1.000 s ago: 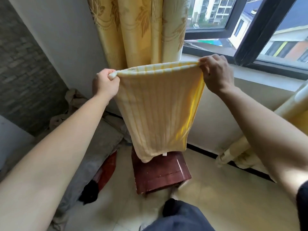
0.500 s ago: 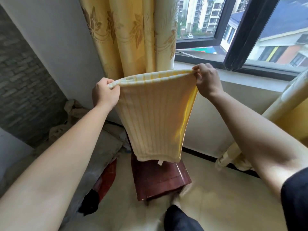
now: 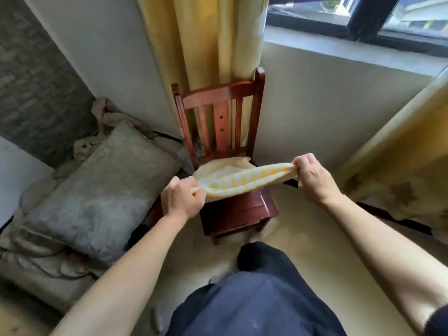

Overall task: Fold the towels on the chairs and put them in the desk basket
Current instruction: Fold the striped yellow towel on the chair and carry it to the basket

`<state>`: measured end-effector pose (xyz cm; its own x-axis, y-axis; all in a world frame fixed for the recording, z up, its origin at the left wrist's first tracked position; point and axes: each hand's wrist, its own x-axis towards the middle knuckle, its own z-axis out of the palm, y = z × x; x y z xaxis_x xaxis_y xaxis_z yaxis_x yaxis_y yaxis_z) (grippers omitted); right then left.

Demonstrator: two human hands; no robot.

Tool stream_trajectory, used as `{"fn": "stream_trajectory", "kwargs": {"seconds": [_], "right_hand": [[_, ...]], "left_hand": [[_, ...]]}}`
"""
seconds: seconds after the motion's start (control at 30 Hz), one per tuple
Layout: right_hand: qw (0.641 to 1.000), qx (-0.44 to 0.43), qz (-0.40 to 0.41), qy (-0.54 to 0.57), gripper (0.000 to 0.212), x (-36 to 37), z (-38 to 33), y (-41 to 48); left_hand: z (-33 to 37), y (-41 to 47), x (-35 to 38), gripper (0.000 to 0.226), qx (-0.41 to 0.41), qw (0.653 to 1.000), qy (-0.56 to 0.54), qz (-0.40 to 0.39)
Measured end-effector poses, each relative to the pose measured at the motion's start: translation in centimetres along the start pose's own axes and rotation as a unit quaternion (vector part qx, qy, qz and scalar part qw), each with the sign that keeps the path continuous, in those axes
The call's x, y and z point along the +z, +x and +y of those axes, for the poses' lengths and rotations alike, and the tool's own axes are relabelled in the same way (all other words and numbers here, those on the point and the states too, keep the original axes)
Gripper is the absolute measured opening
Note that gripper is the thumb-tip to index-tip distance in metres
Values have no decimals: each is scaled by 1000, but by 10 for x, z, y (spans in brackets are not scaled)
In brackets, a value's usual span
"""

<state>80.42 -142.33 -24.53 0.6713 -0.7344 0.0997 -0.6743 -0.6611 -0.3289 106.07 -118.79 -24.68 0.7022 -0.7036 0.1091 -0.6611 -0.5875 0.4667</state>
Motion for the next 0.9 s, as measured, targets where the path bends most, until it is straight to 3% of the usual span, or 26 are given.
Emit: {"fn": "stream_trajectory", "kwargs": {"seconds": [0.13,0.23,0.53,0.67,0.8,0.9], "right_hand": [[987,19,-157,-30,25,46,26,-43],[960,45,-271,-61,23,74,43,-62],[861,69,-491,-111,27,135,68,-85],[873,98,-468,-93,20,146,73,-64],[921,118,-370,-39,23,162,77,-13],[937,190,-291,44,31,186,80,43]], "left_hand": [[-27,-40,48,29,-50,960,60,-269],[-48,-63,77,22,-98,912,32,-398],[-80,-98,142,34,-109,827,47,-550],[-83,-82,159,11,-148,839,6,-523],[-92,-34,176,17,-253,885,-74,-384],[-103,25,193,30,-360,877,-190,-255]]}}
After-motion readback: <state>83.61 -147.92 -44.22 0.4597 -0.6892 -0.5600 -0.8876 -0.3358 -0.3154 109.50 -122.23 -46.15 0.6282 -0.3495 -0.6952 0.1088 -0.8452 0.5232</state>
